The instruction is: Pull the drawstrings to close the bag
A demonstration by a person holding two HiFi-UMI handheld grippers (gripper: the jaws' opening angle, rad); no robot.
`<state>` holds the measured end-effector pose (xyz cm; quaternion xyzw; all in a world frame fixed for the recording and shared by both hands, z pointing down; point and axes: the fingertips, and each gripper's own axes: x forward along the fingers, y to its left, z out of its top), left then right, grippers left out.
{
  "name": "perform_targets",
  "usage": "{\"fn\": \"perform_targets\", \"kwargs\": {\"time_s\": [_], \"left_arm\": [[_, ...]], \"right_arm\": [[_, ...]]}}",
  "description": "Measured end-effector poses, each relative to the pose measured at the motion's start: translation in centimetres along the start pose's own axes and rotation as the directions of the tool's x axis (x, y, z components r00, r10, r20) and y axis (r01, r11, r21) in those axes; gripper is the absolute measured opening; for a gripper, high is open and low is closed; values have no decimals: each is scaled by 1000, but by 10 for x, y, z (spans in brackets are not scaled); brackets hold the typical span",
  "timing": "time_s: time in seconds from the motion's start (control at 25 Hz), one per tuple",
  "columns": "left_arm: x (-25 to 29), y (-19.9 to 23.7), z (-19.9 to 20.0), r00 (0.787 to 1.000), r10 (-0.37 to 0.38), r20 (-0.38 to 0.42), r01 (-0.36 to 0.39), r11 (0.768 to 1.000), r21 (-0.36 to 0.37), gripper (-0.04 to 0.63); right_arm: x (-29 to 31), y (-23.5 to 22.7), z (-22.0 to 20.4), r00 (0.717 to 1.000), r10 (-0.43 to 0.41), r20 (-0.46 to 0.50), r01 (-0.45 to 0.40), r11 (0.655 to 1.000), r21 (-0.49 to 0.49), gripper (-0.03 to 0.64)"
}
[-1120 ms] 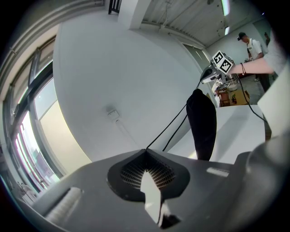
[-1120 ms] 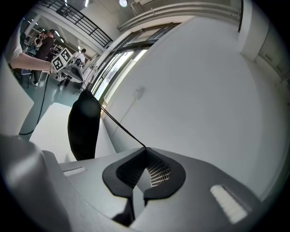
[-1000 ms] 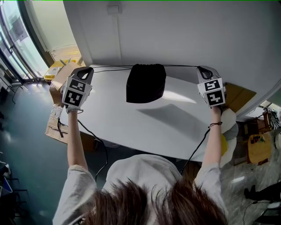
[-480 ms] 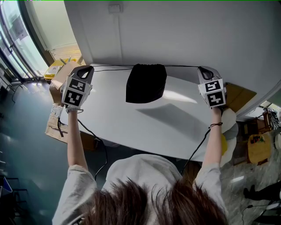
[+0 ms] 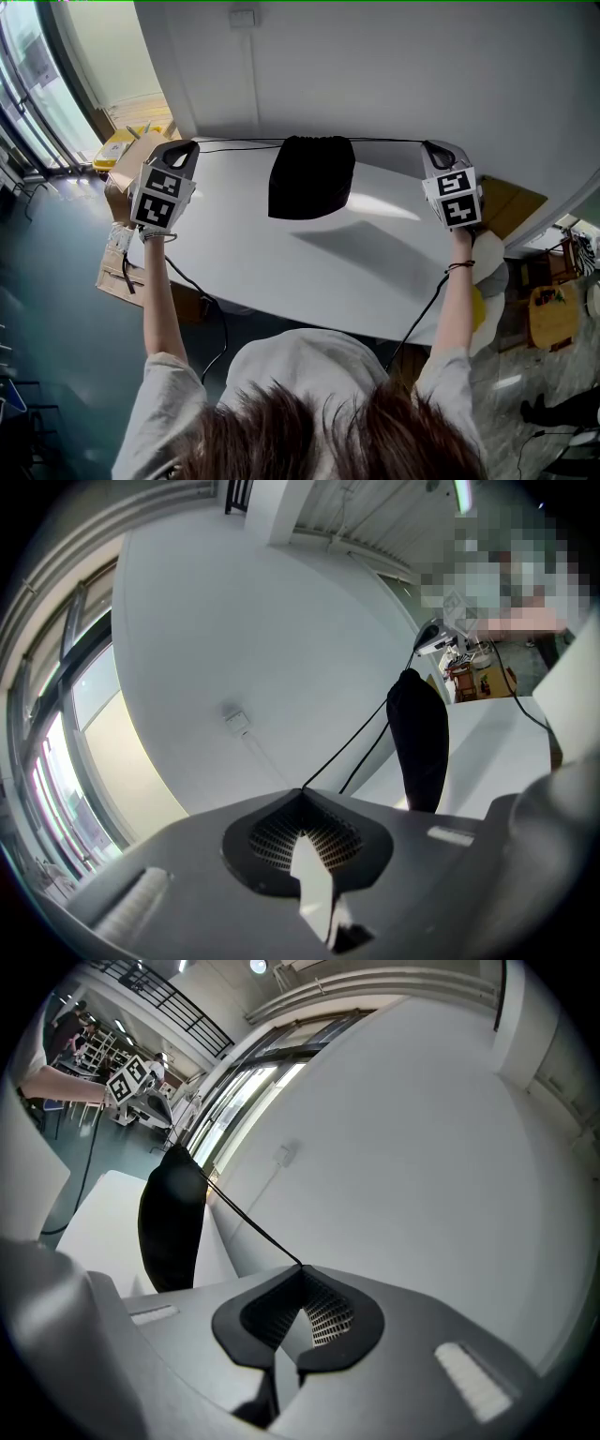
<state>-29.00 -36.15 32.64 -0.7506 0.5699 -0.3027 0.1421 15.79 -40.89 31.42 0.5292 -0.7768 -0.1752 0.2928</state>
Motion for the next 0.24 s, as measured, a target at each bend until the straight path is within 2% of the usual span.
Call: {"fn": "perform_targets", "kwargs": {"time_s": [0.24], "left_arm": [[0,0,-1,1000,2,1,-2,1000,-4,2]], "right_arm": [[2,-1,1,1000,1,5,-1,1000,-3,12]]}}
